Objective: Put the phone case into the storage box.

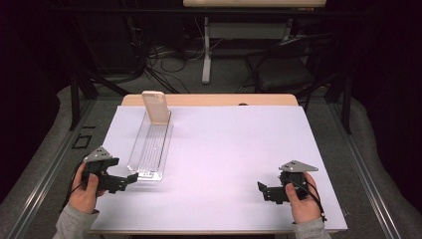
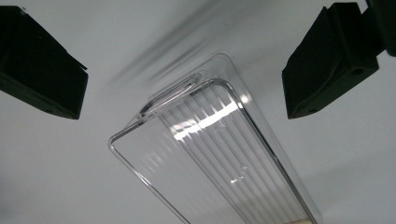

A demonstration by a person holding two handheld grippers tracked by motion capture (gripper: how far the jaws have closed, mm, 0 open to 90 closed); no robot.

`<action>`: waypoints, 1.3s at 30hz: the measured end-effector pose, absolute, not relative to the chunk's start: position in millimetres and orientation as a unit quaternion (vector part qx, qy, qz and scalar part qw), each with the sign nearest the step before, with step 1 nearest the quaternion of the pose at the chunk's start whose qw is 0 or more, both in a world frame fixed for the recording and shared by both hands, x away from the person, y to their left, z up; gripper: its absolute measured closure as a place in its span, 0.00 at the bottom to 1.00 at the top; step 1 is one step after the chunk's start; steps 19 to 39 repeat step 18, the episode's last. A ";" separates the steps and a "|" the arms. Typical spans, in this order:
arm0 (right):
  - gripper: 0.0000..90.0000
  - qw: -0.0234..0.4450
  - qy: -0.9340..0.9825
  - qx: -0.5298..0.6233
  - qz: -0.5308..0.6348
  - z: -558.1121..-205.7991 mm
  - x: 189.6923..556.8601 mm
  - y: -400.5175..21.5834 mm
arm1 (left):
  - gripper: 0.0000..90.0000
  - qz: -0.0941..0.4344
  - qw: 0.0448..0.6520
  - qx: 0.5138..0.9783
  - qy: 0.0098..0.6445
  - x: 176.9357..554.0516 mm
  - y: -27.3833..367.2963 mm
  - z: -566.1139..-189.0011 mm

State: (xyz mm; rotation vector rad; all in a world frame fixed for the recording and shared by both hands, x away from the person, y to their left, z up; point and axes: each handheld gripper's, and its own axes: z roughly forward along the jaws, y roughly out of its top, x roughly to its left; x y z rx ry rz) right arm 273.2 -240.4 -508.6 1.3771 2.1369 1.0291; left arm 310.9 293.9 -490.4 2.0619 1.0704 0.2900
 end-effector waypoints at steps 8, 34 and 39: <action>0.00 0.194 0.769 0.490 0.363 -511.3 272.5 -238.2 | 0.00 0.107 0.389 0.810 0.427 310.5 297.1 -494.6; 0.00 0.193 0.768 0.492 0.362 -511.7 271.6 -239.1 | 0.00 0.107 0.389 0.809 0.427 309.8 299.9 -493.0; 0.00 0.193 0.768 0.492 0.362 -511.7 271.6 -239.1 | 0.00 0.107 0.389 0.809 0.427 309.8 299.9 -493.0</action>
